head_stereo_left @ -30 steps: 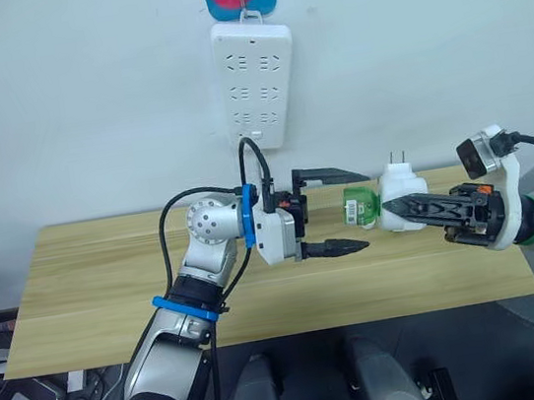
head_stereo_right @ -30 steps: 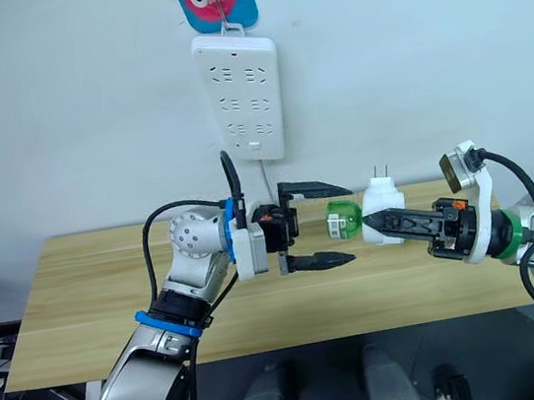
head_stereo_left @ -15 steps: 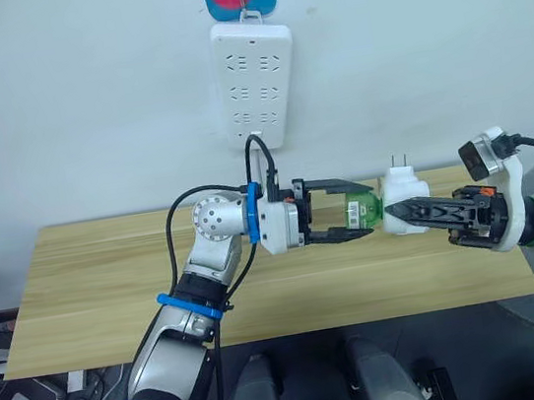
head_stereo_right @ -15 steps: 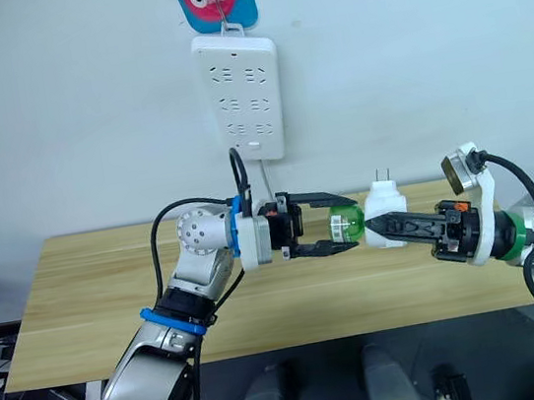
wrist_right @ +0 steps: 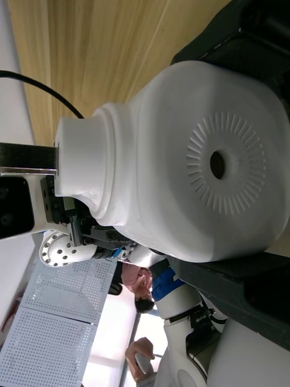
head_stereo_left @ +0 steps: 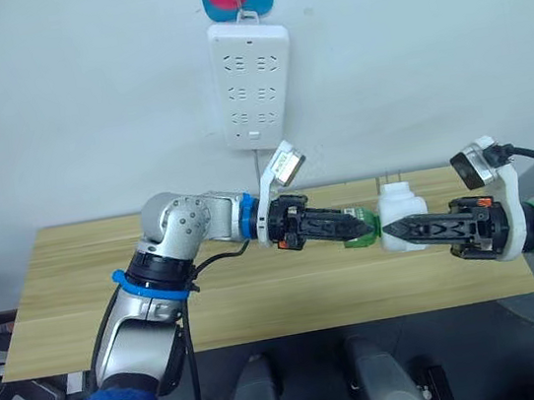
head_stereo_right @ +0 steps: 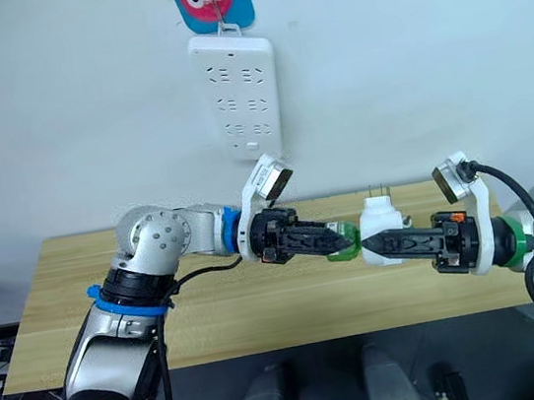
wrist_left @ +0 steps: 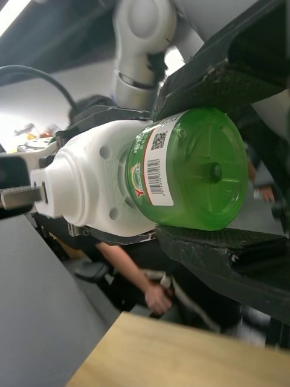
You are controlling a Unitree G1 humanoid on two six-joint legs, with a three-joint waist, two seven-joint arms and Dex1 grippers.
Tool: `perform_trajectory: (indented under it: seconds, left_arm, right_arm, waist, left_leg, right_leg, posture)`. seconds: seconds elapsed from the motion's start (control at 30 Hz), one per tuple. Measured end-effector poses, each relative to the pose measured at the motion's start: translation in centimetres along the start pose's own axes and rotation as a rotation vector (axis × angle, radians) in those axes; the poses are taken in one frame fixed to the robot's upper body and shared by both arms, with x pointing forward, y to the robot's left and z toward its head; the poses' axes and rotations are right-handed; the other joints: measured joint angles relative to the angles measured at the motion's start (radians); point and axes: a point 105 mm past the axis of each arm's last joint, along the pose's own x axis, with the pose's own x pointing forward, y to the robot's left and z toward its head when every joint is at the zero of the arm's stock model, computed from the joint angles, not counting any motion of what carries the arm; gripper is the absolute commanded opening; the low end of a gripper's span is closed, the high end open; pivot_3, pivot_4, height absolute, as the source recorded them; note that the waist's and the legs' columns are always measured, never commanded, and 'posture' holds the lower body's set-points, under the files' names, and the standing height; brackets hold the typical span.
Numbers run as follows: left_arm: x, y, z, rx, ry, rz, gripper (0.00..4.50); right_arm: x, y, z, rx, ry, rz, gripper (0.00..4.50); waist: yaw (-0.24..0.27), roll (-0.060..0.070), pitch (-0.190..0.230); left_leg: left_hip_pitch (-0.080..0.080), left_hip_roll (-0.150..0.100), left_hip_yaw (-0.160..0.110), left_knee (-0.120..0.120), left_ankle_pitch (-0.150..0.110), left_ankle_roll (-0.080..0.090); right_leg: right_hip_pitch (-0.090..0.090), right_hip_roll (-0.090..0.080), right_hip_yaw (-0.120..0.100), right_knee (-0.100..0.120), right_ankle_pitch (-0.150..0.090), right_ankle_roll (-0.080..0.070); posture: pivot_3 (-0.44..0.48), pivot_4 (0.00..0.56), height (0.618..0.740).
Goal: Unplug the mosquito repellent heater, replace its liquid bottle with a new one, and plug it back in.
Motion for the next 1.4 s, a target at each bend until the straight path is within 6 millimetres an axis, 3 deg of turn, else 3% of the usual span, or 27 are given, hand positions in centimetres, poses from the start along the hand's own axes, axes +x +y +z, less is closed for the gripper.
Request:
perform_trajectory:
  seconds: [0.13,0.4,0.5,0.7,1.07,1.4]
  left_arm:
    - [0.3,-0.1,0.7,0.003,-0.029,0.006,4.48]
    - [-2.5,0.5,3.0,0.285,-0.103,0.111,4.5]
    - [-3.4,0.7,2.5,0.444,-0.064,0.133,4.5]
    - [-3.1,0.1,1.1,0.719,0.078,0.11,4.5]
    - [-3.2,1.6,0.9,0.626,0.016,0.132,4.5]
    - [-2.2,0.8,0.6,0.604,-0.015,0.07,4.5]
  right_arm:
    - [0.0,-0.1,0.1,-0.001,-0.008,-0.007,3.05]
    - [-0.2,-0.9,-0.1,0.021,-0.027,-0.055,3.05]
    - [-0.3,-1.2,0.2,0.02,-0.051,-0.076,3.05]
    - [-0.2,-1.8,0.6,0.028,-0.088,-0.1,3.05]
    - [0.1,-1.3,0.7,0.02,-0.077,-0.068,3.05]
    - [0.2,-0.8,0.5,0.005,-0.062,-0.042,3.05]
  waist:
    - [0.003,0.0,0.0]
    - [0.006,0.0,0.0]
    - [0.008,0.0,0.0]
    - [0.013,0.0,0.0]
    - [0.012,0.0,0.0]
    - [0.012,0.0,0.0]
  left_leg:
    - [0.0,0.0,0.003,0.0,0.0,-0.001]
    - [0.0,0.0,0.008,0.0,0.001,-0.001]
    - [0.0,0.0,0.008,-0.001,0.001,-0.001]
    - [0.0,0.0,0.008,-0.001,0.0,0.0]
    - [0.0,0.0,0.008,0.0,0.0,0.0]
    - [0.0,0.0,0.007,0.0,0.0,0.0]
  right_leg:
    - [0.0,0.0,0.0,0.0,0.0,0.0]
    - [0.0,0.0,0.001,0.0,0.0,0.0]
    - [0.0,0.0,0.001,0.0,0.0,0.0]
    - [0.0,-0.001,0.001,-0.001,0.0,0.0]
    - [0.0,-0.001,0.001,0.0,0.0,0.0]
    - [0.0,-0.001,0.001,0.0,0.0,0.0]
  posture:
    - [-0.128,0.27,0.74]
    - [-0.129,0.269,0.74]
    - [-0.125,0.27,0.74]
    - [-0.117,0.269,0.74]
    - [-0.117,0.267,0.74]
    - [-0.119,0.258,0.74]
